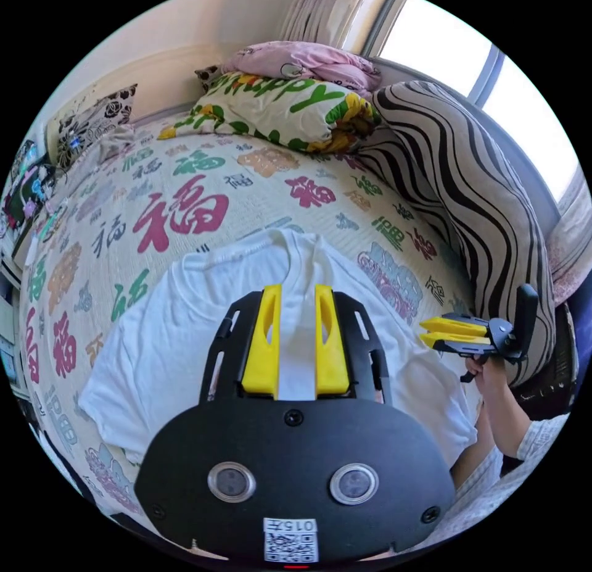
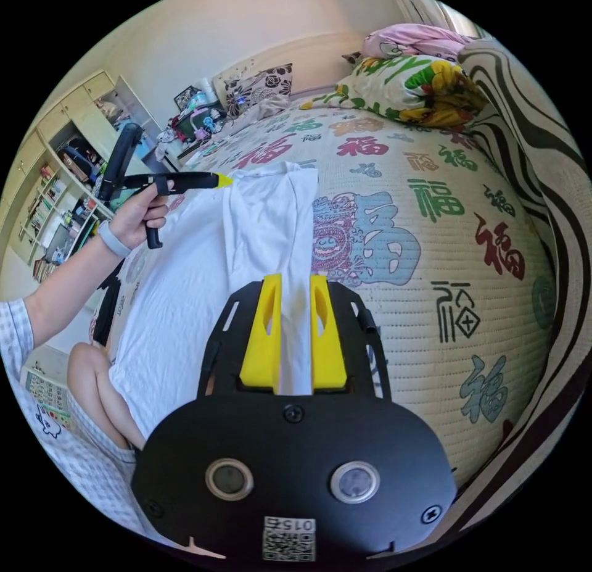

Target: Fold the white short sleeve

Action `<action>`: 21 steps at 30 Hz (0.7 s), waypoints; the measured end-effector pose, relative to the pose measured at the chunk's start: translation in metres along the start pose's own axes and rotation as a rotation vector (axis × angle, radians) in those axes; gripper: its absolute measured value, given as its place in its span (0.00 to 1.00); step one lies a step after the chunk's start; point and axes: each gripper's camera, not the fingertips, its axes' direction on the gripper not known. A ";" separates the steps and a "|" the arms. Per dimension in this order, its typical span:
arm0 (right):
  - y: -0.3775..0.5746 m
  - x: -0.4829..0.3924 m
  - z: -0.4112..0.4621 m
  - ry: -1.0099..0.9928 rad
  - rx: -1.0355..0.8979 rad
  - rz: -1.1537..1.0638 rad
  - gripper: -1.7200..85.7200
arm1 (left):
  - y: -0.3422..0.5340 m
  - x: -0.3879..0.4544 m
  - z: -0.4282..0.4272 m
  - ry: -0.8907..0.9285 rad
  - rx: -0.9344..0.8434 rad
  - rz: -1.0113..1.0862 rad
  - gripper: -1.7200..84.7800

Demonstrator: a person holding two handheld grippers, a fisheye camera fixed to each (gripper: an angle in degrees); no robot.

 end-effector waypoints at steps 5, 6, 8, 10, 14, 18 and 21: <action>-0.014 -0.018 0.016 -0.063 -0.034 -0.073 0.11 | 0.013 -0.018 0.019 0.017 -0.135 0.009 0.07; -0.014 -0.023 0.016 -0.085 -0.026 -0.101 0.11 | 0.019 -0.023 0.018 0.013 -0.129 -0.001 0.08; -0.016 -0.047 0.026 -0.104 -0.070 -0.205 0.11 | 0.036 -0.046 0.018 0.071 -0.118 -0.076 0.12; -0.021 -0.060 0.042 -0.054 -0.114 -0.240 0.11 | 0.041 -0.061 0.021 0.146 -0.113 -0.142 0.13; -0.030 -0.066 0.064 0.045 -0.140 -0.237 0.08 | 0.039 -0.074 0.024 0.200 -0.055 -0.230 0.09; -0.032 -0.062 0.058 0.000 -0.153 -0.237 0.04 | 0.044 -0.083 0.016 0.220 -0.016 -0.262 0.02; -0.025 -0.063 0.044 -0.026 -0.128 -0.286 0.03 | 0.064 -0.089 -0.009 0.220 0.030 -0.256 0.02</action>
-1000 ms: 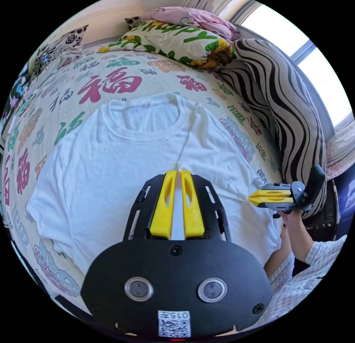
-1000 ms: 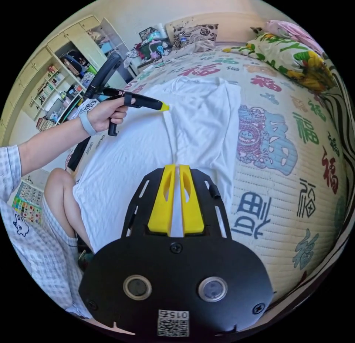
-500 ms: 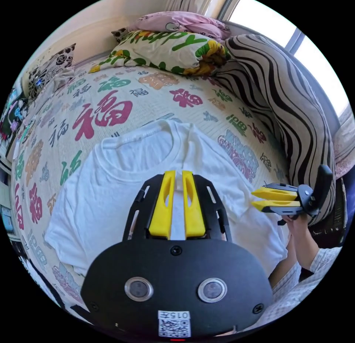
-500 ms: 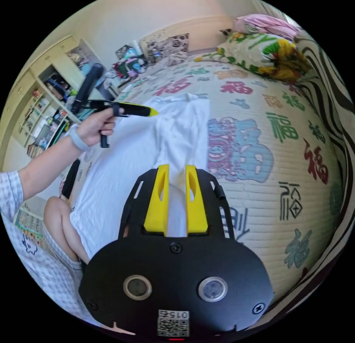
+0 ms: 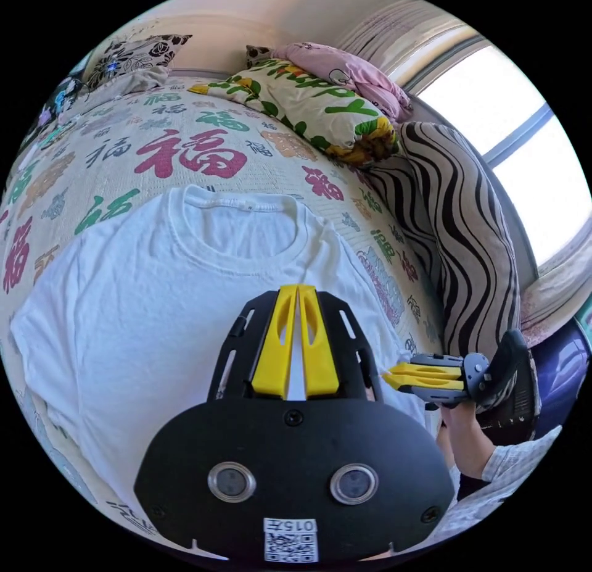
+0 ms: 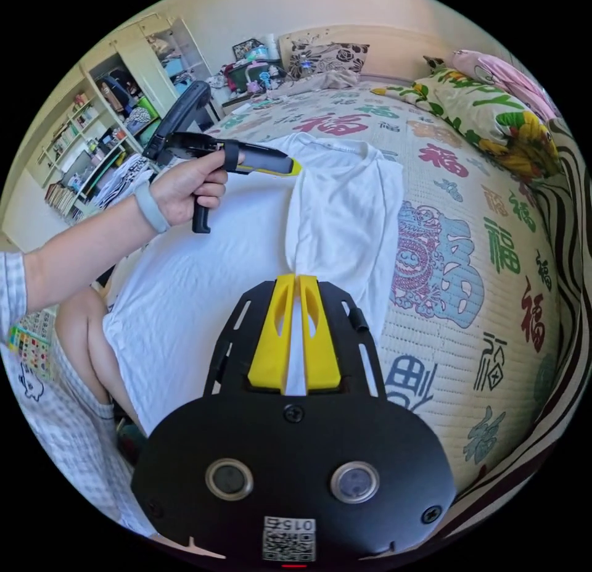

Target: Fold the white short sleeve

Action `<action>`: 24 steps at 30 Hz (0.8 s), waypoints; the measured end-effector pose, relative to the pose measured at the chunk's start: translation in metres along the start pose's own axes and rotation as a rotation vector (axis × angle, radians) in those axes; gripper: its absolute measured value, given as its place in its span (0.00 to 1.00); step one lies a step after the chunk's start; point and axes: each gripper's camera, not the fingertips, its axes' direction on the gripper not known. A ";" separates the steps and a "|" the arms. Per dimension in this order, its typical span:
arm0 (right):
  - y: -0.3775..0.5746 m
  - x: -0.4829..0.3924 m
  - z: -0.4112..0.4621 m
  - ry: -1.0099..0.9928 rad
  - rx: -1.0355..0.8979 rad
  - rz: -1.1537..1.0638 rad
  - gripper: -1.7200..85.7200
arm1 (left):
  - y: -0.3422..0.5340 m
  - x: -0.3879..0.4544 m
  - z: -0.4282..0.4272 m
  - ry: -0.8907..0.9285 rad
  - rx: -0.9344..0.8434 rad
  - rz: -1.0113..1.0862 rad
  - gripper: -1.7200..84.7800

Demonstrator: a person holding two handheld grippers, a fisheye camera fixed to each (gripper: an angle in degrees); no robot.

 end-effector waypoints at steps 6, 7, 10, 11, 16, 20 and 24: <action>0.008 -0.010 -0.002 0.048 -0.018 -0.088 0.03 | 0.034 -0.021 -0.030 0.056 -0.002 -0.071 0.11; 0.006 -0.008 0.004 0.061 -0.038 -0.078 0.04 | 0.036 -0.023 -0.023 0.079 -0.041 -0.088 0.12; 0.002 -0.005 0.014 0.053 -0.080 -0.049 0.05 | 0.038 -0.013 -0.010 0.064 -0.066 -0.079 0.10; 0.001 -0.004 0.015 0.047 -0.079 -0.036 0.06 | 0.038 -0.004 -0.010 -0.023 -0.071 -0.047 0.08; 0.007 0.012 -0.004 0.035 -0.013 0.062 0.08 | 0.028 0.028 -0.035 -0.249 -0.077 0.109 0.04; 0.010 0.045 -0.014 0.121 0.085 0.222 0.10 | -0.012 0.064 -0.042 -0.190 -0.024 0.215 0.10; -0.003 0.062 -0.001 0.047 0.076 0.285 0.11 | -0.060 0.092 -0.009 -0.090 -0.033 0.207 0.12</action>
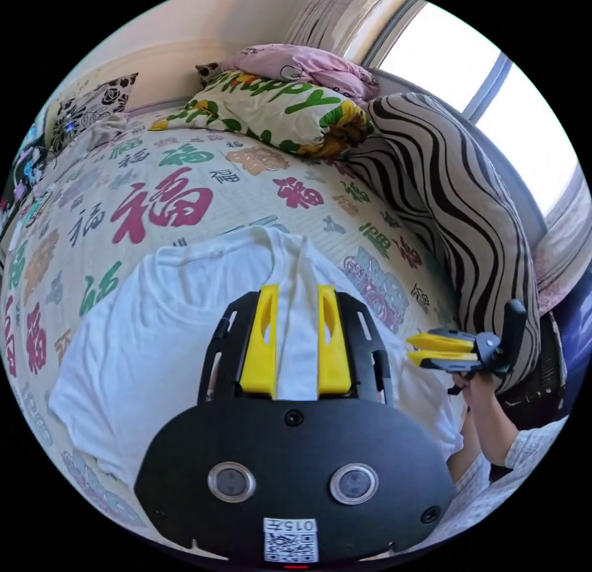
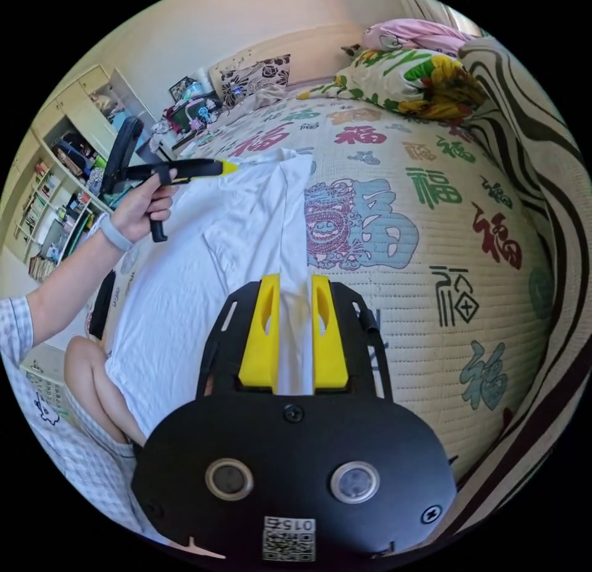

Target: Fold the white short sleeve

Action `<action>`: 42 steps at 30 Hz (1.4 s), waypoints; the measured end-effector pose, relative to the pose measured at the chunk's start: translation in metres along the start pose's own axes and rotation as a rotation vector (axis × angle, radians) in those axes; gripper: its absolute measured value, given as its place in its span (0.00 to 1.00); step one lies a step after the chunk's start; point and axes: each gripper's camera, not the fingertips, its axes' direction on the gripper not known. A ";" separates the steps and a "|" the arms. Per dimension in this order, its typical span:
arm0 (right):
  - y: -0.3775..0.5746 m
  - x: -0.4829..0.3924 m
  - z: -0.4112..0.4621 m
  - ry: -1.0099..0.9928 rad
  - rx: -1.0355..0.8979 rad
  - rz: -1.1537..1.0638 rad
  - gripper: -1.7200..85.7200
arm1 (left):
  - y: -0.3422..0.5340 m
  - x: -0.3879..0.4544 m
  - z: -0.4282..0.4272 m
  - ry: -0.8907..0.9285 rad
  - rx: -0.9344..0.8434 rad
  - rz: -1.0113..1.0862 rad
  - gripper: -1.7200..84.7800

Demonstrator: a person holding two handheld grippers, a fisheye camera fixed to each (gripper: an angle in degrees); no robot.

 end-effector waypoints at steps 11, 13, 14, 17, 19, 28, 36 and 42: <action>-0.007 0.019 0.028 -0.081 0.003 0.085 0.03 | -0.063 0.021 0.061 0.010 -0.100 -0.093 0.05; -0.008 0.015 0.031 -0.073 0.005 0.083 0.04 | -0.064 0.023 0.052 0.026 -0.090 -0.077 0.07; -0.008 0.014 0.032 -0.078 0.008 0.089 0.04 | -0.063 0.021 0.041 0.028 -0.082 -0.074 0.10; -0.005 0.005 0.023 -0.035 0.074 0.097 0.06 | -0.051 0.013 -0.006 -0.074 -0.030 -0.067 0.13; -0.004 -0.011 0.017 -0.011 0.119 0.041 0.07 | -0.033 0.014 -0.037 -0.080 -0.002 -0.027 0.13; -0.032 -0.102 0.089 0.086 -0.085 -0.229 0.03 | 0.049 0.026 -0.080 -0.017 -0.093 0.033 0.05; -0.036 -0.120 0.112 0.058 -0.122 -0.222 0.01 | 0.071 0.022 -0.144 -0.033 0.011 0.004 0.02; -0.047 -0.142 0.134 0.055 -0.098 -0.177 0.01 | 0.068 0.003 -0.167 0.189 0.013 -0.106 0.09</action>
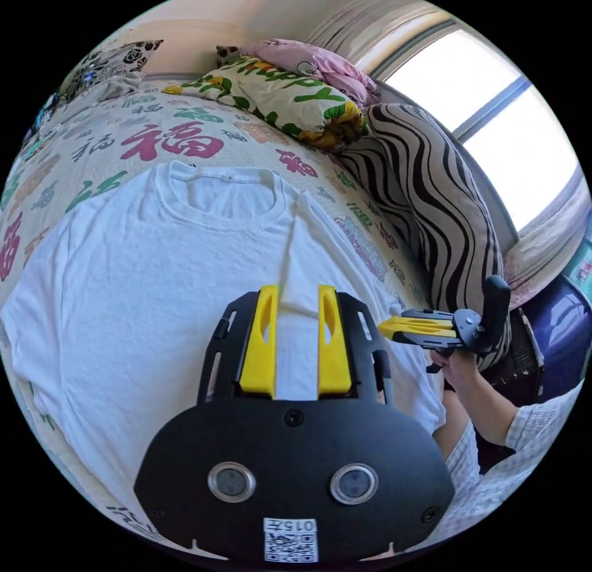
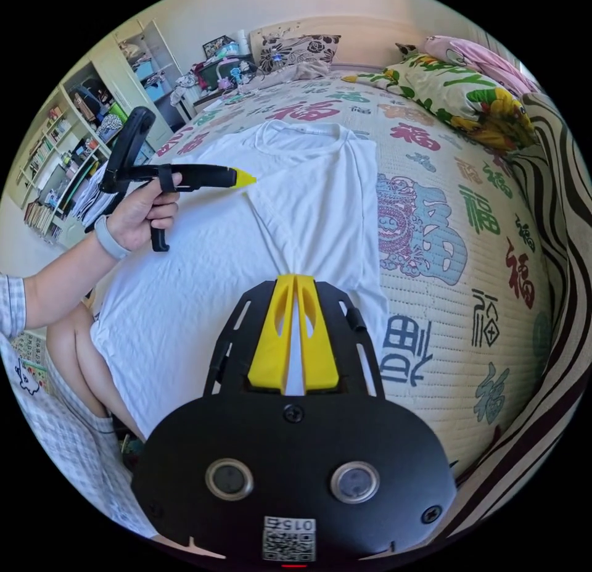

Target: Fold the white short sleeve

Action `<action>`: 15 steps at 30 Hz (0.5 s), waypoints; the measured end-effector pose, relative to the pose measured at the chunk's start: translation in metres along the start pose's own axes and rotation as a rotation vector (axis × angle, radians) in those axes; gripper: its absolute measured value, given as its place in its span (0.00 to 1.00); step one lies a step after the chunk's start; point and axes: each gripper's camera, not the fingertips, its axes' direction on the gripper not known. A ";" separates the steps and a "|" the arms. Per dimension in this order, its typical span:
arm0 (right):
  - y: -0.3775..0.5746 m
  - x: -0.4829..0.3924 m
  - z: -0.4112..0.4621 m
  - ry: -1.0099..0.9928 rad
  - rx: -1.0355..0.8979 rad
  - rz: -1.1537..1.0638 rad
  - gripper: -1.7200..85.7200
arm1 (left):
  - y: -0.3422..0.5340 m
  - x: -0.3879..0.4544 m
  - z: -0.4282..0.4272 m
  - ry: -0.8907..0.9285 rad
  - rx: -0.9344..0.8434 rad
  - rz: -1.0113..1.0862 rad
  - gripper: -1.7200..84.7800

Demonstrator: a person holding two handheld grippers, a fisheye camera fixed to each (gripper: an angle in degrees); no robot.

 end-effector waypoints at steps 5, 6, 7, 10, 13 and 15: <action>-0.015 -0.022 0.019 0.017 -0.019 0.022 0.01 | 0.005 -0.002 -0.039 -0.051 0.036 0.000 0.02; -0.017 -0.024 0.020 0.020 -0.023 0.020 0.01 | 0.007 -0.003 -0.045 -0.054 0.042 0.000 0.02; -0.021 -0.029 0.024 0.025 -0.028 0.016 0.01 | 0.012 -0.006 -0.055 -0.054 0.053 -0.005 0.02; -0.031 -0.043 0.036 0.040 -0.061 0.000 0.02 | 0.017 -0.020 -0.071 -0.045 0.035 -0.049 0.04; -0.042 -0.058 0.048 0.064 -0.101 -0.010 0.02 | 0.020 -0.038 -0.104 0.009 0.065 -0.098 0.09; -0.050 -0.067 0.048 0.070 -0.131 -0.007 0.02 | 0.031 -0.047 -0.140 -0.007 0.124 -0.114 0.10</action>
